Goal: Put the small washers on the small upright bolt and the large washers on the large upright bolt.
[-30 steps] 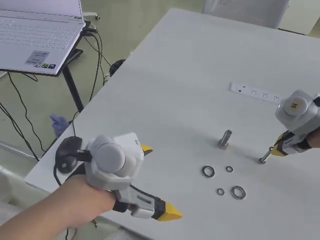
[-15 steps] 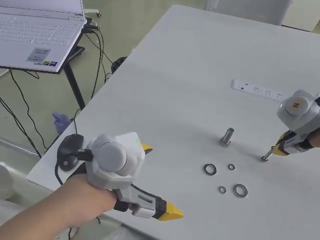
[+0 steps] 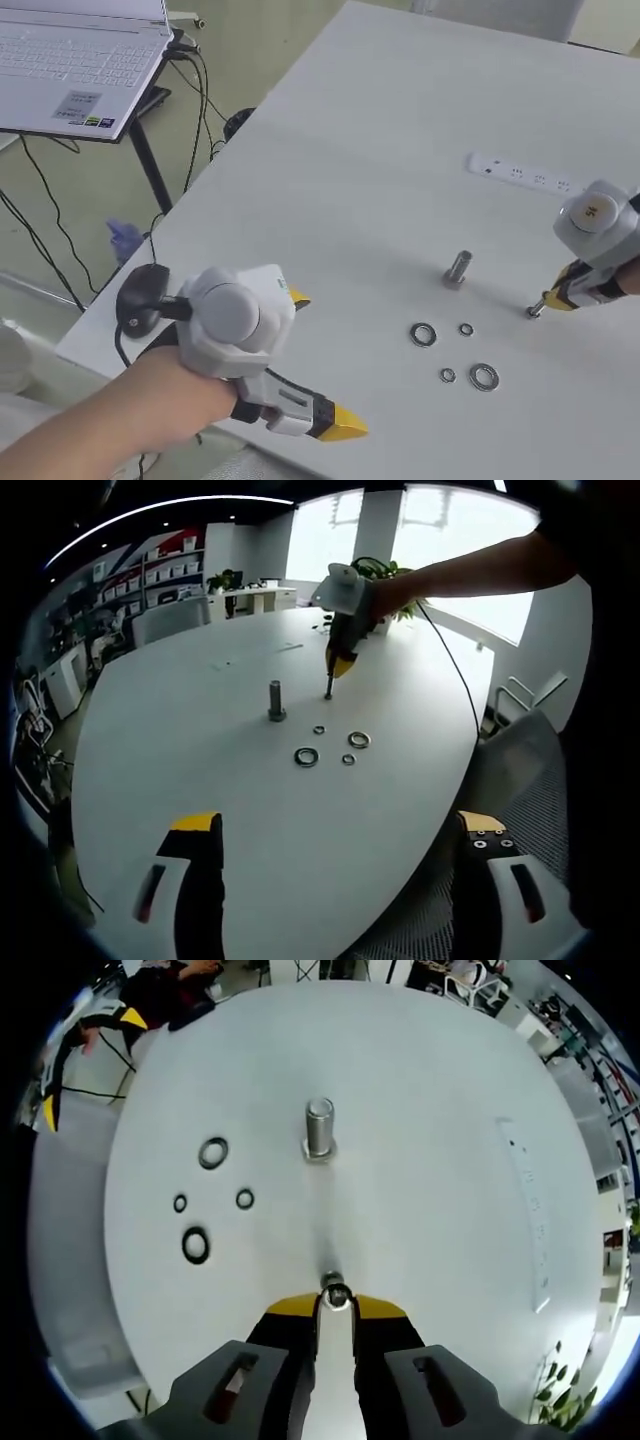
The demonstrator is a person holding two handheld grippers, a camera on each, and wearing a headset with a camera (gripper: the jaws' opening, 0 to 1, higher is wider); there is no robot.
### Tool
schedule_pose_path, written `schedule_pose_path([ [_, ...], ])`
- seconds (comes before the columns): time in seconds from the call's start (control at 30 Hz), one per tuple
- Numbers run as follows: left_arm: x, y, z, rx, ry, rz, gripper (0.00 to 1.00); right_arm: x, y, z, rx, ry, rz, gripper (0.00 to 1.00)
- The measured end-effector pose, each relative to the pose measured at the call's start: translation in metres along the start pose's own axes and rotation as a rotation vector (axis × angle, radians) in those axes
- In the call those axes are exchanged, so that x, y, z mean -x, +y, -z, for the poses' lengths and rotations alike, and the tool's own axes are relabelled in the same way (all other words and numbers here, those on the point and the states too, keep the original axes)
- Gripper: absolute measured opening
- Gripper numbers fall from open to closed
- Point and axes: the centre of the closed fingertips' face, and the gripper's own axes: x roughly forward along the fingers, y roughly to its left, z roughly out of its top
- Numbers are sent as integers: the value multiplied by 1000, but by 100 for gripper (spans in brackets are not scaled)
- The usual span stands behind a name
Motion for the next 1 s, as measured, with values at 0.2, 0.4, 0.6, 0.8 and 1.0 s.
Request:
schedule_pose_path([
  [0.2,0,-1,2,0,7,4,94,-7,1,3,3,5,-3,13],
  [0.4,1,-1,8,8,20,7,93,-16,4,6,21,15,-3,13],
  [0.6,-1,-1,13,14,31,12,92,-27,6,9,23,20,-7,13],
  [0.8,-1,1,12,17,31,11,91,-34,6,10,25,27,-15,13],
  [1.0,-1,1,10,17,28,10,90,-37,6,12,27,34,-19,14],
])
